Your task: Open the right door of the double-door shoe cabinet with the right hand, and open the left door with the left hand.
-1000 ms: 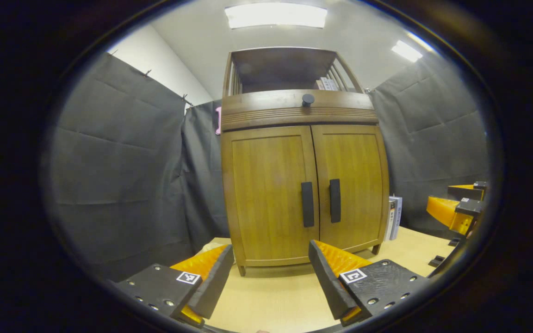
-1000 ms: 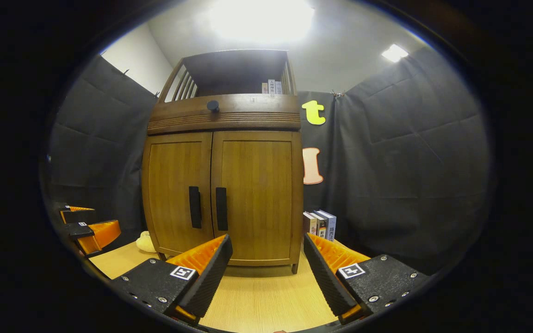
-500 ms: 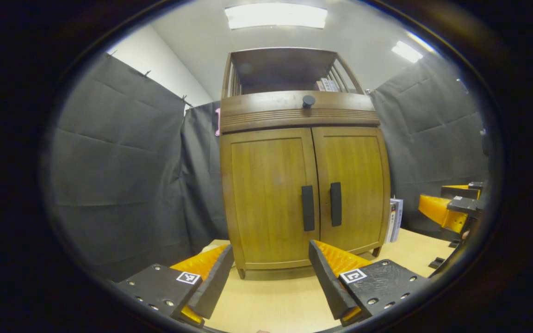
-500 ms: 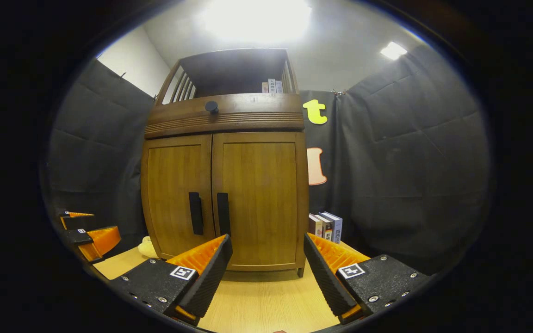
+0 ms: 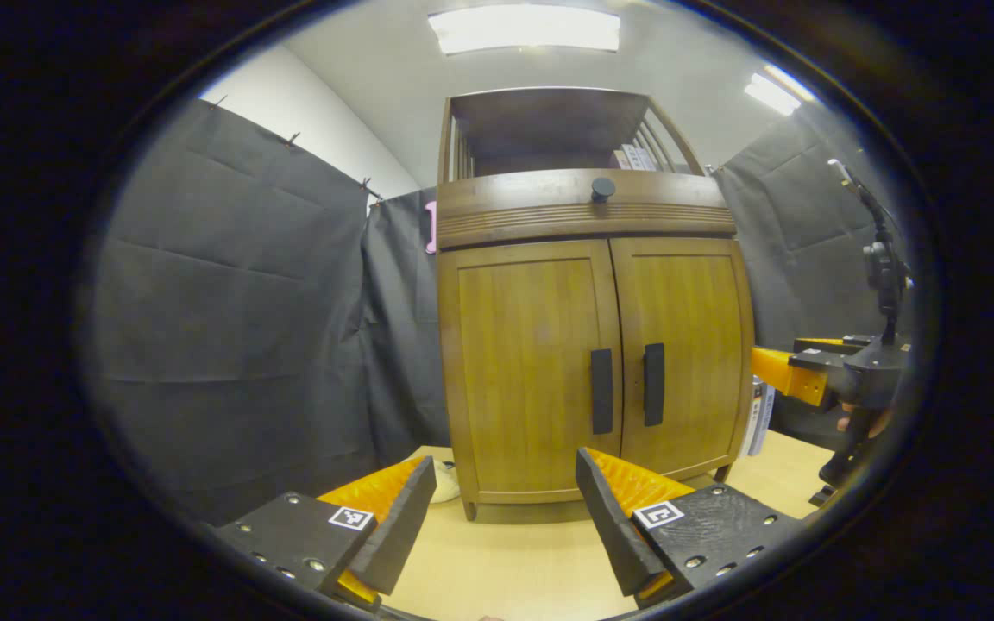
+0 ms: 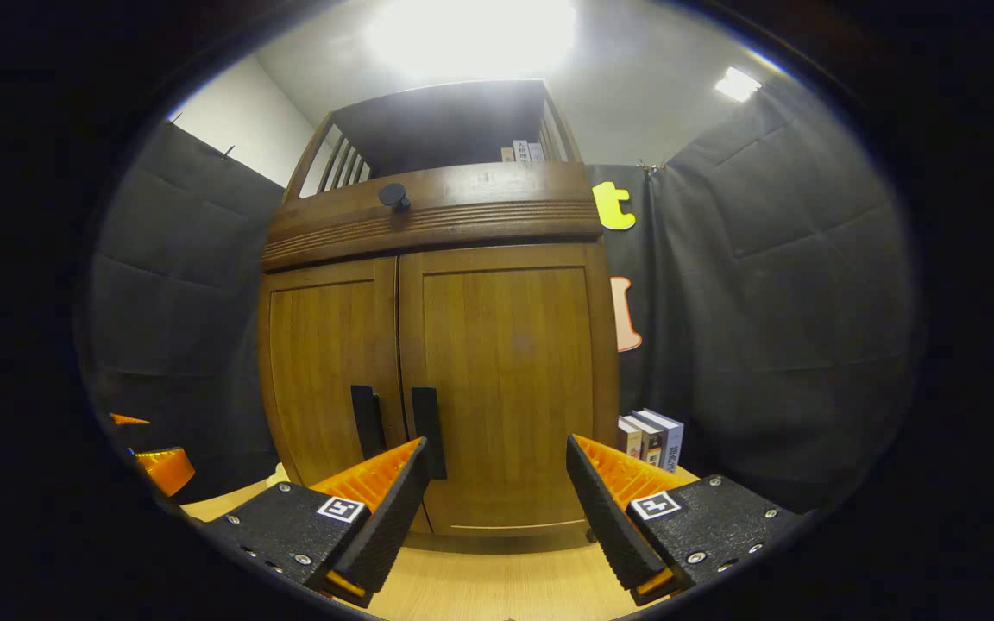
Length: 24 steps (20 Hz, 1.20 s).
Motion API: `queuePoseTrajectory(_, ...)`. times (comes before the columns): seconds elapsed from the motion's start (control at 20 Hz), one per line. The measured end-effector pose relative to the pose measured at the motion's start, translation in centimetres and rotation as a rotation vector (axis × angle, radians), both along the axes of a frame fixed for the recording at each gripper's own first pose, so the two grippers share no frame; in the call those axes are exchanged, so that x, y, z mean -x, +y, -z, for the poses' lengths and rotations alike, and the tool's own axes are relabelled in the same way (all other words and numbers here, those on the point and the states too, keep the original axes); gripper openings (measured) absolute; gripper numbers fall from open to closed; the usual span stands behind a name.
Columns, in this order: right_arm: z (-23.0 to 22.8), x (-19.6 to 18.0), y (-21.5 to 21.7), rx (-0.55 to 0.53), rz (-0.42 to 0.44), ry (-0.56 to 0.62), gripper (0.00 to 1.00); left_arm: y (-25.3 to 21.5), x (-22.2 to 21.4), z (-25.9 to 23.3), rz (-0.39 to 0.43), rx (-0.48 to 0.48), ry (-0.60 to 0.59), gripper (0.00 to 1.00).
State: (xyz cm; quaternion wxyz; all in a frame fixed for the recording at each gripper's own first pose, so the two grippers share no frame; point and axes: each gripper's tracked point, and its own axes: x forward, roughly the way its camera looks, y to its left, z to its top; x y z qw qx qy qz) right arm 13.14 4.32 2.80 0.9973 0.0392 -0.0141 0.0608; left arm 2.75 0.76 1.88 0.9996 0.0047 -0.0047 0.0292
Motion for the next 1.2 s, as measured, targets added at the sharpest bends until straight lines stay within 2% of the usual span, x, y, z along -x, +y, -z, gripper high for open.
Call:
queuePoseTrajectory(0.45,0.4,-8.4,4.6,-0.027,-0.096,0.003,0.95,1.0,-0.2,0.1,-0.117,-0.023,0.015,0.99)
queuePoseTrajectory(0.6,1.1,-10.5,6.5,-0.041,-0.123,0.017,0.94,1.4,-0.1,0.3,-0.159,-0.04,0.017,0.99)
queuePoseTrajectory(0.65,1.4,-11.1,6.8,-0.045,-0.129,0.022,0.91,1.4,-0.1,0.4,-0.169,-0.041,0.018,0.99)
queuePoseTrajectory(0.7,1.6,-11.6,7.2,-0.047,-0.133,0.025,0.93,1.5,-0.2,0.4,-0.179,-0.042,0.02,0.99)
queuePoseTrajectory(0.75,1.8,-12.0,7.7,-0.046,-0.14,0.028,0.88,1.7,-0.3,0.5,-0.188,-0.044,0.025,0.99)
queuePoseTrajectory(0.8,2.2,-12.7,8.2,-0.042,-0.147,0.035,0.88,1.7,-0.3,0.6,-0.197,-0.046,0.031,0.99)
queuePoseTrajectory(0.85,2.5,-13.3,8.8,-0.039,-0.153,0.046,0.82,1.8,-0.3,0.6,-0.204,-0.046,0.038,0.99)
queuePoseTrajectory(0.9,2.9,-13.8,9.4,-0.036,-0.163,0.061,0.81,1.9,-0.3,0.6,-0.209,-0.046,0.04,0.99)
queuePoseTrajectory(1.05,4.4,-15.3,10.2,-0.015,-0.151,0.096,0.57,1.7,-0.2,0.5,-0.218,-0.051,0.047,0.99)
queuePoseTrajectory(1.1,4.6,-15.7,10.3,-0.015,-0.148,0.103,0.54,1.8,-0.2,0.6,-0.218,-0.053,0.049,0.99)
queuePoseTrajectory(1.2,4.5,-16.0,10.2,-0.01,-0.127,0.106,0.38,1.8,-0.2,0.6,-0.214,-0.056,0.047,0.99)
